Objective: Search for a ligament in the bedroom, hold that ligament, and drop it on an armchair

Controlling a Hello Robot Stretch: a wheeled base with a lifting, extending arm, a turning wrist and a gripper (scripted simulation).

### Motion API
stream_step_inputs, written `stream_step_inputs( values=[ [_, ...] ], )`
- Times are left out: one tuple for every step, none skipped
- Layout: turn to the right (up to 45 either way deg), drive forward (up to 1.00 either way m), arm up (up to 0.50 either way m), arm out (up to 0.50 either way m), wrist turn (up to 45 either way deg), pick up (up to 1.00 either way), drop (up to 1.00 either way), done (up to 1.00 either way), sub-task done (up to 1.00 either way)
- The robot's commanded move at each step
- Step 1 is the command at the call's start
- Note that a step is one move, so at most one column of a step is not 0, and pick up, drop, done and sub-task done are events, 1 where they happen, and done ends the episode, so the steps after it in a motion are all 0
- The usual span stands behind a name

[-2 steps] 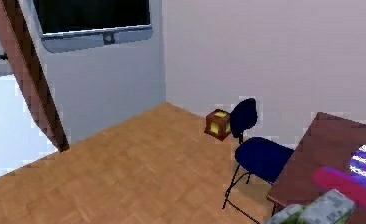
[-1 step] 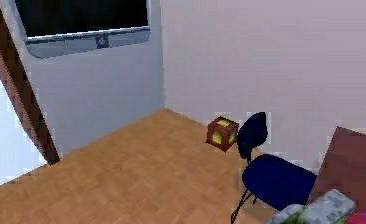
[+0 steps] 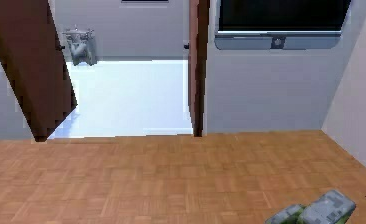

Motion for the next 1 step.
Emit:
stream_step_inputs(
  values=[
    [-12.0,0.00,0.00,0.00,0.0,0.00,0.00,0.00,0.00]
  ],
)
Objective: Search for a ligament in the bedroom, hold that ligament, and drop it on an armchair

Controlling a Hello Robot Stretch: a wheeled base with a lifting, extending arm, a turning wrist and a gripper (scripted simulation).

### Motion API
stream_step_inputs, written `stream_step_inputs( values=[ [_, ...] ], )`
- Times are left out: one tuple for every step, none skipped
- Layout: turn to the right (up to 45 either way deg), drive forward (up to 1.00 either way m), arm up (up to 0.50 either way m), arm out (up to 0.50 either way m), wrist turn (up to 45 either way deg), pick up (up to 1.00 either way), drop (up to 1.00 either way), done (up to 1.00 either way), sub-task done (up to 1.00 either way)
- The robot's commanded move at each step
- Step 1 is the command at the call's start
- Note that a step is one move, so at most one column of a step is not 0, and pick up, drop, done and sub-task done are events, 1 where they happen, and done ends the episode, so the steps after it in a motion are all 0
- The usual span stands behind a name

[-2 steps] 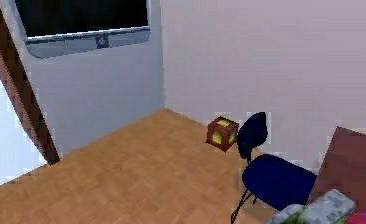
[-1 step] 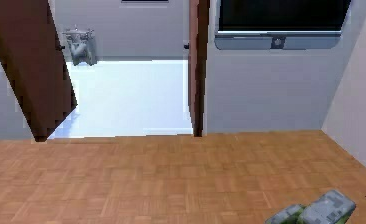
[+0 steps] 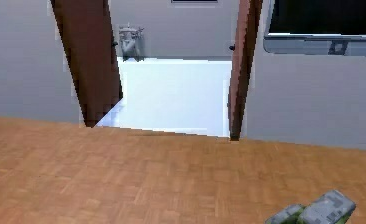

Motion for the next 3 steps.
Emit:
stream_step_inputs(
  values=[
    [0.0,1.00,0.00,0.00,0.0,0.00,0.00,0.00,0.00],
    [-3.0,0.00,0.00,0.00,0.0,0.00,0.00,0.00,0.00],
    [0.0,0.90,0.00,0.00,0.0,0.00,0.00,0.00,0.00]
  ],
)
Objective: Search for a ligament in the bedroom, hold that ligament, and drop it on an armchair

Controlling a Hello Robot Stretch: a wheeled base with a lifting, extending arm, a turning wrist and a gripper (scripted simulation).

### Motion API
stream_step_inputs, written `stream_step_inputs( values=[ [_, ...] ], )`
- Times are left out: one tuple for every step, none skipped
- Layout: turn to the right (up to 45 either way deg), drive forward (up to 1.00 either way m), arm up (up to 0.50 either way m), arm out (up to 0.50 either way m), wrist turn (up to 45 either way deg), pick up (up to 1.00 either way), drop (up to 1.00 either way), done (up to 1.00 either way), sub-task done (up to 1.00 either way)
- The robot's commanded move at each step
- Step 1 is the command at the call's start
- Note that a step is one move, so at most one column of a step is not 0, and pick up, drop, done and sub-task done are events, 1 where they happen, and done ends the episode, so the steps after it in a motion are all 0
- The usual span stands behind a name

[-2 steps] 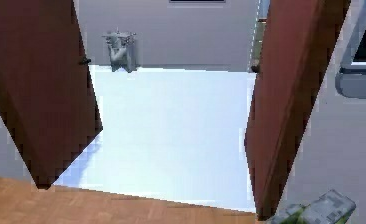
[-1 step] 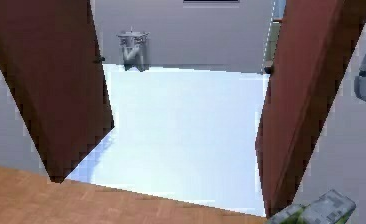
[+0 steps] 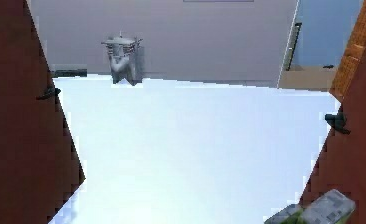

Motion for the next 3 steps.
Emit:
stream_step_inputs(
  values=[
    [9.0,0.00,0.00,0.00,0.0,0.00,0.00,0.00,0.00],
    [3.0,0.00,0.00,0.00,0.0,0.00,0.00,0.00,0.00],
    [0.0,1.00,0.00,0.00,0.0,0.00,0.00,0.00,0.00]
  ],
)
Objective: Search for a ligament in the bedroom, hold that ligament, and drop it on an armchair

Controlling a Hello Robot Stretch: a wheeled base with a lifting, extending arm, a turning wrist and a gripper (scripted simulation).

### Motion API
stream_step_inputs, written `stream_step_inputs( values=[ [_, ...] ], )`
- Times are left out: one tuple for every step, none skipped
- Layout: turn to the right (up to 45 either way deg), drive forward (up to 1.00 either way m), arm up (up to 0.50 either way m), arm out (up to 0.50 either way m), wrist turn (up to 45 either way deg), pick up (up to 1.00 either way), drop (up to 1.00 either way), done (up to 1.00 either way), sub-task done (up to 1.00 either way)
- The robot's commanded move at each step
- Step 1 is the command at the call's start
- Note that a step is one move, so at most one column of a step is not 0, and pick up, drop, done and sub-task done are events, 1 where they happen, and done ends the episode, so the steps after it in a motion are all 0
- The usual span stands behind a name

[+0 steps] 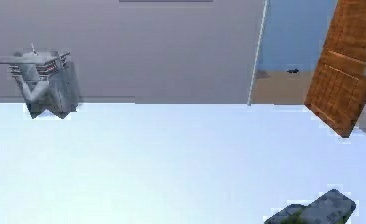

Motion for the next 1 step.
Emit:
stream_step_inputs(
  values=[
    [0.0,0.30,0.00,0.00,0.0,0.00,0.00,0.00,0.00]
  ],
)
